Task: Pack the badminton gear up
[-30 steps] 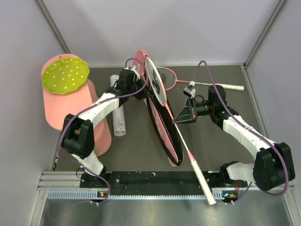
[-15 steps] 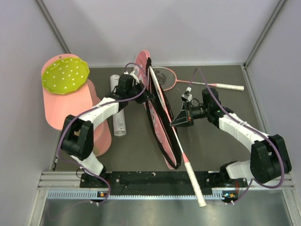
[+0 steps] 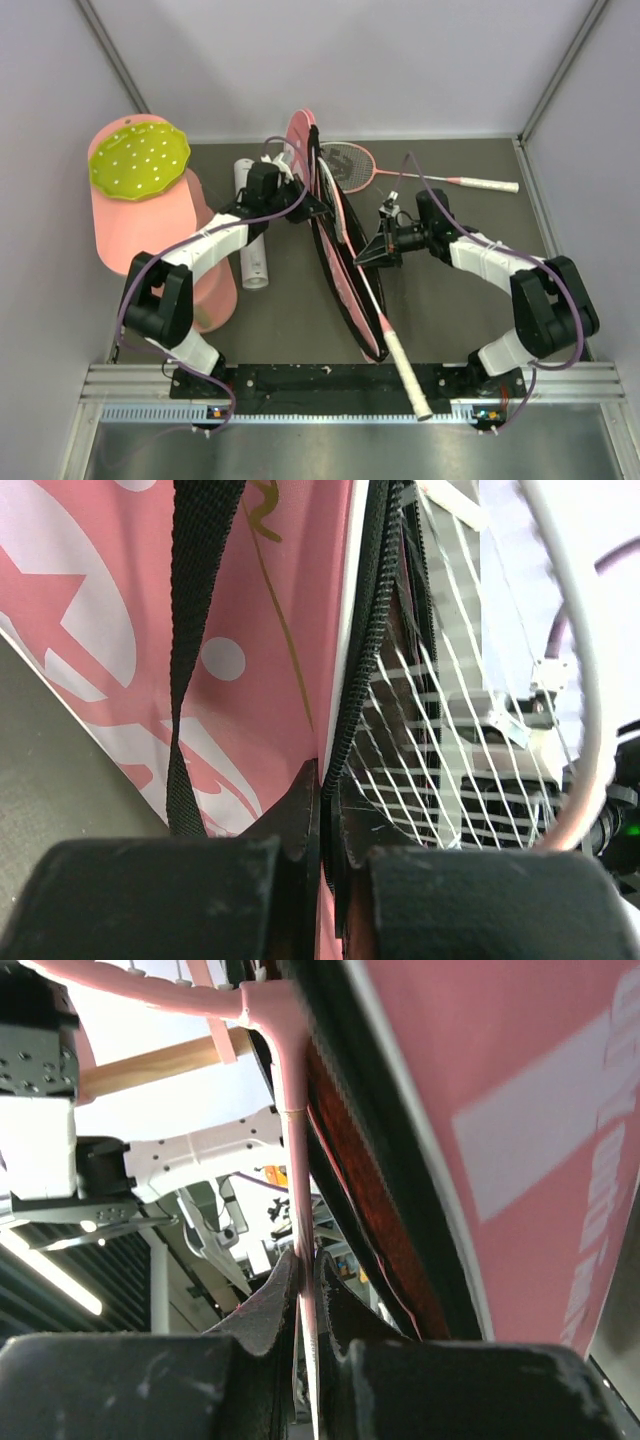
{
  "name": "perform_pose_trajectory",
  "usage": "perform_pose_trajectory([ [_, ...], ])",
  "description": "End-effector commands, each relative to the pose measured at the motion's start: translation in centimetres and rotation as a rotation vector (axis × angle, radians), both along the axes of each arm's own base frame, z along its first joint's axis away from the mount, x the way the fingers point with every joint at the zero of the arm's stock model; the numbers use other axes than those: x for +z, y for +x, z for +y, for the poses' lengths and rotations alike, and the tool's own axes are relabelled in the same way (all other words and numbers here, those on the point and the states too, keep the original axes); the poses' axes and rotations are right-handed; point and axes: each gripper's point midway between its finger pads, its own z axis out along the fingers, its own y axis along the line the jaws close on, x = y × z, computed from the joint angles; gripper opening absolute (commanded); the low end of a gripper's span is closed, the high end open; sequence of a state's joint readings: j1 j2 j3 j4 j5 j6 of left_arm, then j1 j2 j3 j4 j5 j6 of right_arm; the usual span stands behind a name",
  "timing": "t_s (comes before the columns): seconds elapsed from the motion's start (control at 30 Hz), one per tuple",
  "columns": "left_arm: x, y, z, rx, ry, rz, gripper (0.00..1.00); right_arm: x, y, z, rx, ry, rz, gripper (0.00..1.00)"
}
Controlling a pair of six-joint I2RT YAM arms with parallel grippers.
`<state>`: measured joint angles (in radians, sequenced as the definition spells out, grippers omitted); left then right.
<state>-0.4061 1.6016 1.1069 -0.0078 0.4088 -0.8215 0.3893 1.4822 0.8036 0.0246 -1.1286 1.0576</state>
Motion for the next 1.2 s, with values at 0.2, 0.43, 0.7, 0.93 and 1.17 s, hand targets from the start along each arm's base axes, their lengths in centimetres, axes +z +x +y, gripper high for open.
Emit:
perform_pose_trajectory([
  [0.2, 3.5, -2.0, -0.8, -0.085, -0.102, -0.086, 0.0, 1.6, 5.9, 4.1, -0.045, -0.019, -0.087, 0.0],
  [0.43, 3.8, -3.7, -0.8, -0.113, -0.1, -0.1, 0.0, 0.4, 11.2, 5.8, -0.127, -0.088, -0.183, 0.0],
  [0.7, 3.4, -4.9, -1.0, -0.145, -0.092, -0.084, 0.0, 0.7, 16.0, 7.2, -0.222, -0.091, -0.363, 0.0],
  [0.93, 3.5, -5.8, -1.9, -0.172, -0.091, -0.086, 0.0, -0.2, 19.3, 8.3, -0.28, -0.135, -0.498, 0.0],
  [1.17, 3.7, -5.9, -2.0, -0.175, -0.086, -0.09, 0.0, -2.6, 19.7, 7.3, -0.261, -0.31, -0.584, 0.0],
])
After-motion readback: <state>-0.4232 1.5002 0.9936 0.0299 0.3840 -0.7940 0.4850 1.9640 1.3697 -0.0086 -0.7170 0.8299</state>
